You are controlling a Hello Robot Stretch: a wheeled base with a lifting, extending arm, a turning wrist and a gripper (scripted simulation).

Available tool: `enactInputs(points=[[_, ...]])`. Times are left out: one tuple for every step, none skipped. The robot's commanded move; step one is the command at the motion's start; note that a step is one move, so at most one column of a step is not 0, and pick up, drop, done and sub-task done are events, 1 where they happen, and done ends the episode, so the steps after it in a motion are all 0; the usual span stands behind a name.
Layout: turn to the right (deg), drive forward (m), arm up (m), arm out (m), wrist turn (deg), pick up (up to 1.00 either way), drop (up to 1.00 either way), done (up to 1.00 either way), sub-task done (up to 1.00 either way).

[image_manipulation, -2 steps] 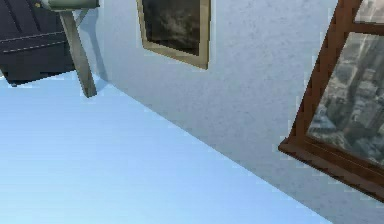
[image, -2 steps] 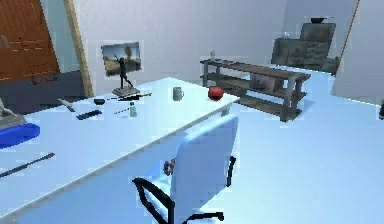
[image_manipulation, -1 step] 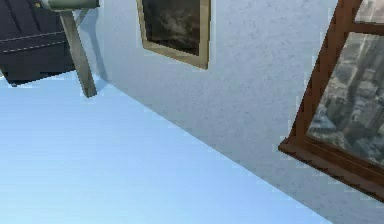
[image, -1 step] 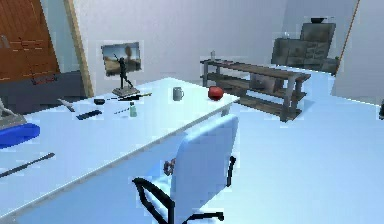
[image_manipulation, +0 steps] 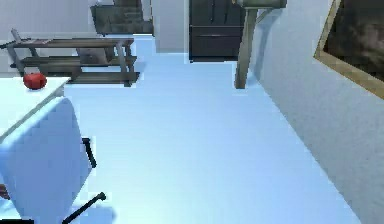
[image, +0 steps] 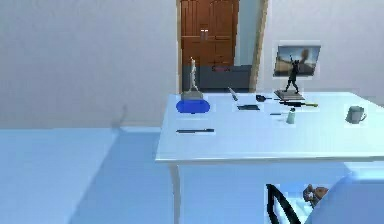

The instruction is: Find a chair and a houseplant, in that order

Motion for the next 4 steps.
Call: enactInputs(points=[[-45.0,0.0,0.0,0.0,0.0,0.0,0.0,0.0,0.0],[-9.0,0.0,0.0,0.0,0.0,0.0,0.0,0.0,0.0],[0.0,0.95,0.0,0.0,0.0,0.0,0.0,0.0,0.0],[12.0,0.0,0.0,0.0,0.0,0.0,0.0,0.0,0.0]])
